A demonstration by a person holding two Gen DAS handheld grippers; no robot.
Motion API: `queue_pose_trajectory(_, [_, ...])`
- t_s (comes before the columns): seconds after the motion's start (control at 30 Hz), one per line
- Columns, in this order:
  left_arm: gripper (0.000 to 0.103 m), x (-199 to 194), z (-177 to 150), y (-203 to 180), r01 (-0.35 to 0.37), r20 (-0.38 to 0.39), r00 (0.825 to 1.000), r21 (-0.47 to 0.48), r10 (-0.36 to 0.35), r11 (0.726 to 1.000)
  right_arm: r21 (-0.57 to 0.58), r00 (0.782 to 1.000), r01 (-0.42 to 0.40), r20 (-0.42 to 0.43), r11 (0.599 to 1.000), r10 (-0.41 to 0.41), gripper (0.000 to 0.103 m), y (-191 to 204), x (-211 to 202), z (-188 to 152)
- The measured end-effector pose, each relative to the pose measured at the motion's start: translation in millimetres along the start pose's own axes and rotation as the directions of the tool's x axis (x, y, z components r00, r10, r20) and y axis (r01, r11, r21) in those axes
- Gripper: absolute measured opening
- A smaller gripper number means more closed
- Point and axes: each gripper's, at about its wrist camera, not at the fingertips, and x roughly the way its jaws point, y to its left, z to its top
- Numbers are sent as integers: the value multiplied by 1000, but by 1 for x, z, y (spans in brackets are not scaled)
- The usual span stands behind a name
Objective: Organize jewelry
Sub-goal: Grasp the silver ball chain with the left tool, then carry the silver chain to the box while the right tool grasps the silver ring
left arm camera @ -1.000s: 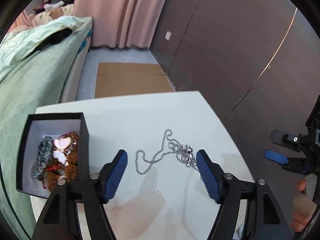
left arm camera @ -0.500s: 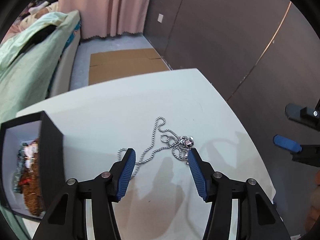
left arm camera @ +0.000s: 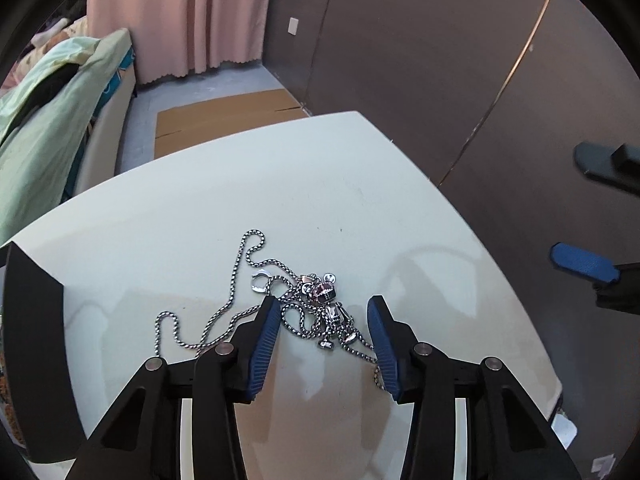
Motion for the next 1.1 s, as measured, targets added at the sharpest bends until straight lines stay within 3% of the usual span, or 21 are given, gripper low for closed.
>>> queue_pose_trajectory(0.17, [46,6,-1,-13,-81,18,997,69,80,994,36,1000,-12,8,999,11,81,-4,-2,2])
queue_pose_trajectory(0.23, [36,7,-3,-19,-129,31,992,116,126,985,49,1000,-24,7,999,23,81,-8,-2,3])
queue_pose_trajectory(0.3, [21,5,-2,-15,-119,24,993,108,118,987,57,1000,-22,5,998,22,81,-10,-2,3])
queue_pose_trajectory(0.33, [19,4,-2,-11,-112,17,994,99,110,989,59,1000,-20,3,998,20,81,-10,-1,2])
queue_pose_trajectory(0.57, [16,-8,-2,5,-52,15,999,52,51,997,26,1000,-11,-21,1000,12,81,1,9,-3])
queue_pose_trajectory(1.0, [15,-95,21,26,-11,181,983,-16,14,1000,2,998,10,-69,1000,-10,80,6,31,-7])
queue_pose_trajectory(1.1, [15,-115,27,31,-13,216,976,-30,19,999,-35,996,16,-88,999,-19,69,13,40,-9])
